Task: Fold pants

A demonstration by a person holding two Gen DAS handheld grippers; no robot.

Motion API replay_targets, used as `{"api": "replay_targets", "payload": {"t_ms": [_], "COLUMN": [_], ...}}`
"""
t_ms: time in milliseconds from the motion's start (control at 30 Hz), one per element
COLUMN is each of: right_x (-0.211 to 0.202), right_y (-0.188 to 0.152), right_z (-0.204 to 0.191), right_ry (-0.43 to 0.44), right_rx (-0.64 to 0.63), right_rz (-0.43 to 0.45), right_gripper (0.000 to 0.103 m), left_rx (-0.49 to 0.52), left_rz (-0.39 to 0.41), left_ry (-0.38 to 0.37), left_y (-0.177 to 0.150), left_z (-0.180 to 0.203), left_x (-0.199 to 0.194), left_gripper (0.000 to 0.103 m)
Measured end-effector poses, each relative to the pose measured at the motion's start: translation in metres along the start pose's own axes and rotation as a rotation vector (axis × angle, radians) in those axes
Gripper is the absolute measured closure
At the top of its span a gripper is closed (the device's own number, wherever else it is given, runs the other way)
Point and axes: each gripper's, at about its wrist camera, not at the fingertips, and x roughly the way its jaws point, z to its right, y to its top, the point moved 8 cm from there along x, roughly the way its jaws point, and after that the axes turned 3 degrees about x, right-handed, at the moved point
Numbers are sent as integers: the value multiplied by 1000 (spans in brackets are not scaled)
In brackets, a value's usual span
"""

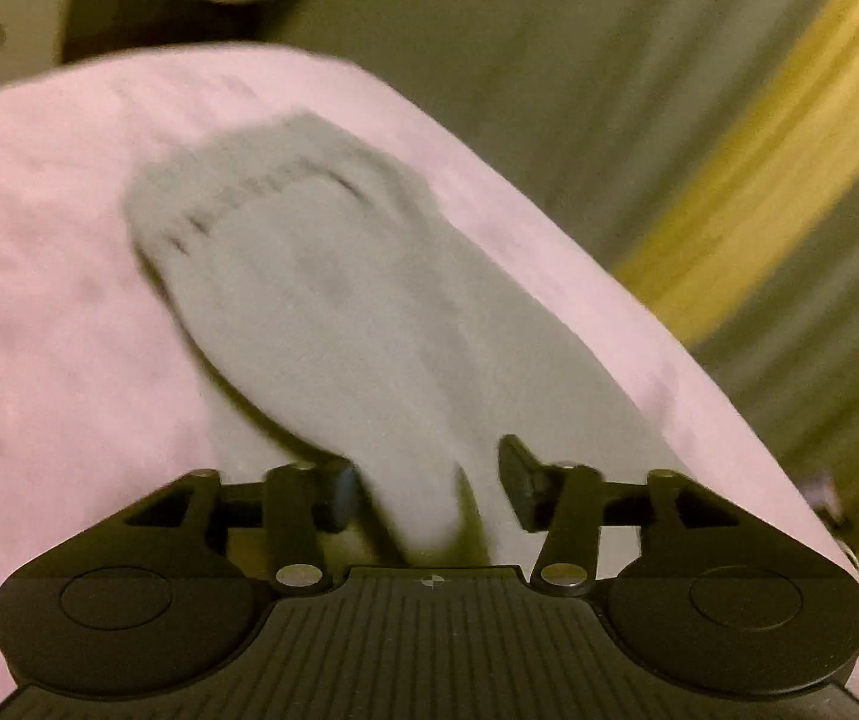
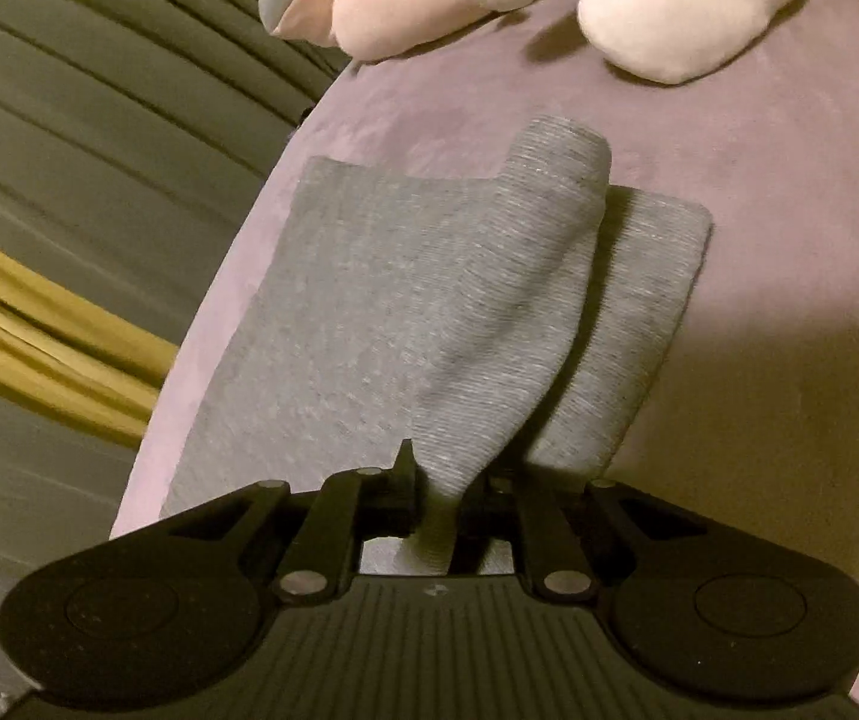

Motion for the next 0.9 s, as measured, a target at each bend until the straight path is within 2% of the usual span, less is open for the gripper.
{"api": "replay_targets", "payload": {"t_ms": [67, 167, 233, 367, 433, 500, 533, 600, 667, 700, 767, 800, 833, 867, 900], "right_x": [2, 5, 2, 4, 7, 7, 7, 3, -10, -18, -32, -35, -32, -24, -14], "right_y": [2, 4, 2, 2, 3, 4, 4, 7, 13, 17, 27, 29, 30, 29, 26], "right_z": [-1, -3, -1, -6, -11, -18, -21, -30, -41, -45, -49, -48, -45, -41, -32], "right_ry": [3, 24, 32, 23, 8, -28, -61, -88, -39, -6, 34, 16, -32, -82, -154], "right_rx": [5, 18, 19, -11, -44, -97, -133, -190, -208, -200, -197, -220, -258, -291, -320], "right_rz": [0, -3, -2, 5, 11, 24, 37, 62, 99, 125, 176, 196, 198, 172, 125], "right_gripper": [90, 86, 83, 80, 80, 91, 96, 97, 98, 98, 98, 98, 96, 90, 88], "left_rx": [-59, -190, -221, -127, -59, -17, -17, -26, 6, 36, 96, 103, 60, 17, -21], "left_rz": [-20, -36, -28, -32, -16, -1, 2, 14, 52, 79, 104, 83, 47, 38, 44], "left_ry": [28, 24, 15, 46, 59, 77, 72, 61, 54, 59, 89, 112, 120, 128, 124], "left_y": [0, 4, 6, 22, 26, 28, 30, 32, 34, 34, 32, 29, 28, 28, 28], "left_z": [-21, -57, -67, -66, -54, -48, -45, -43, -43, -43, -45, -50, -58, -66, -72], "left_x": [5, 7, 7, 20, 16, 8, 3, -7, -17, -22, -23, -18, -13, -12, -13], "left_gripper": [49, 50, 50, 58, 80, 88, 90, 92, 92, 92, 84, 73, 62, 59, 50]}}
